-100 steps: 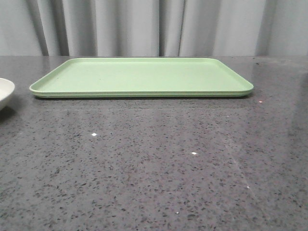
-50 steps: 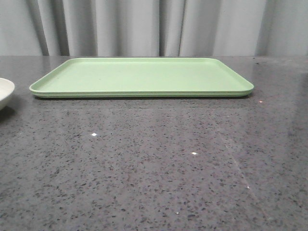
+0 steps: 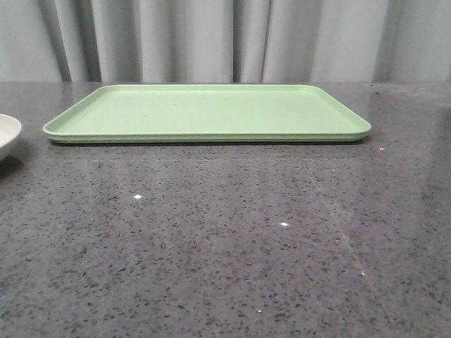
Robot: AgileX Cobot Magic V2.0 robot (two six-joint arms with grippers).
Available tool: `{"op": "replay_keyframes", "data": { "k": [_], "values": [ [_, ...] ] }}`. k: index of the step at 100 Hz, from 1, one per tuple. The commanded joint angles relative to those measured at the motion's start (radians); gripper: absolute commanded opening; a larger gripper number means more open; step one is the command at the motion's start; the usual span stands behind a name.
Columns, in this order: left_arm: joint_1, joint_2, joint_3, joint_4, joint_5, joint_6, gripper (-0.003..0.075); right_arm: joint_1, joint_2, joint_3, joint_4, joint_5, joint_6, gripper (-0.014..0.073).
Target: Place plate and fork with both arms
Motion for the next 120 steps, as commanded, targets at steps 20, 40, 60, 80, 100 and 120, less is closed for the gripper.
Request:
{"op": "replay_keyframes", "data": {
  "k": [20,40,60,80,100,120],
  "values": [
    [0.0,0.175,-0.129,-0.001,-0.012,-0.005,-0.002,-0.006,0.177,-0.138,-0.007,-0.008,-0.006,-0.0067],
    [0.0,0.257,-0.17,-0.001,0.024,-0.005,-0.0015,-0.006,0.242,-0.174,-0.007,0.042,-0.006,-0.0067],
    [0.0,0.289,-0.176,-0.001,0.031,-0.005,0.0184,-0.006,0.263,-0.175,-0.007,0.055,-0.006,-0.0049],
    [0.0,0.291,-0.176,-0.001,0.025,-0.005,0.0402,-0.006,0.263,-0.175,-0.007,0.055,-0.006,0.0155],
    [0.0,0.291,-0.176,-0.001,0.022,-0.005,0.0411,-0.006,0.263,-0.175,-0.007,0.055,-0.006,0.0393],
    [0.0,0.291,-0.176,-0.001,0.024,-0.005,0.041,-0.006,0.263,-0.175,-0.007,0.039,-0.006,0.0404]
  ]
}}
